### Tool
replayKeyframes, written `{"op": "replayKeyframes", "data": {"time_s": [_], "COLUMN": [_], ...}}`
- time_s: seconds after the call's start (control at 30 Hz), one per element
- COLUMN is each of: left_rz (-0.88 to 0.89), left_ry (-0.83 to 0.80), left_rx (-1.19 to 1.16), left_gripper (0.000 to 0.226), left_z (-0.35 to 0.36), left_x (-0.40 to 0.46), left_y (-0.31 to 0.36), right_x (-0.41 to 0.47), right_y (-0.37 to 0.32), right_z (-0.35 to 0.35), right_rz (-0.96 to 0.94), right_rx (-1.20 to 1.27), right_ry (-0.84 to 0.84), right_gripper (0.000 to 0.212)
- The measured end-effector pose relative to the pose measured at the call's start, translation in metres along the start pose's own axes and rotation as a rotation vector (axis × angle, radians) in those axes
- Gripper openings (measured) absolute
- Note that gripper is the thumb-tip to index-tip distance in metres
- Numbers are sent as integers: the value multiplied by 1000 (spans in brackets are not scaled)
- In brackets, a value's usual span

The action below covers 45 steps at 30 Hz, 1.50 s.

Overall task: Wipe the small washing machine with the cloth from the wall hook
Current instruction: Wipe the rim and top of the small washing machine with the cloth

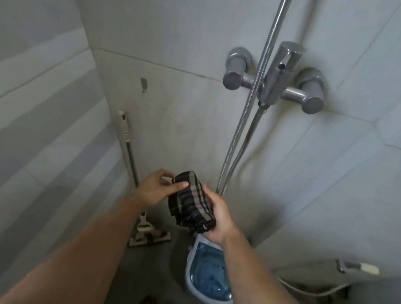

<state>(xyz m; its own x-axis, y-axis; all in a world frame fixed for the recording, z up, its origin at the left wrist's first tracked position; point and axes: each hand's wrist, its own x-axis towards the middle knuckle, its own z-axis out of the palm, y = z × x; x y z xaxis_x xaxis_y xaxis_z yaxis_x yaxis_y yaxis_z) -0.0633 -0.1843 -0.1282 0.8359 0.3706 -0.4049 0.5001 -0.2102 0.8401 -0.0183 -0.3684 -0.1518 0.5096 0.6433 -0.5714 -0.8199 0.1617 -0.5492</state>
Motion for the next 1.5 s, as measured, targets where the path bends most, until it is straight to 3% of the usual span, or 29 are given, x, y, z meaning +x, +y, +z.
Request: {"op": "replayKeyframes", "data": {"time_s": [0.1,0.27,0.4,0.5,0.63,0.8,1.03,1.23,1.37,1.5], "left_rz": [-33,-13,-3,7,72,95,182,127,17,-104], "left_ry": [-36,-82,-123,-165,-151,-148,-117,-80,-90,-94], "left_rx": [81,190,270,348,432,422,498,440,328,241], "left_gripper": [88,75,108,119,106,95,108,80,46,40], "left_z": [25,103,172,208,226,209,196,200,218,235], "left_x": [11,43,68,66,25,-48,-84,-63,-24,35], "left_y": [-39,-146,-249,-310,-351,-377,-377,-388,-413,-438], "right_x": [8,42,73,79,58,3,-35,-13,29,97], "right_y": [36,123,198,251,310,365,368,366,369,334], "right_z": [-35,-129,-206,-254,-290,-280,-258,-275,-290,-310], "right_rz": [45,49,-18,-47,-120,-163,-267,-242,-183,-215], "right_rx": [186,379,408,397,410,549,524,499,363,115], "right_ry": [42,67,138,201,271,308,212,302,420,558], "right_gripper": [59,59,52,48,41,42,52,48,40,35]}}
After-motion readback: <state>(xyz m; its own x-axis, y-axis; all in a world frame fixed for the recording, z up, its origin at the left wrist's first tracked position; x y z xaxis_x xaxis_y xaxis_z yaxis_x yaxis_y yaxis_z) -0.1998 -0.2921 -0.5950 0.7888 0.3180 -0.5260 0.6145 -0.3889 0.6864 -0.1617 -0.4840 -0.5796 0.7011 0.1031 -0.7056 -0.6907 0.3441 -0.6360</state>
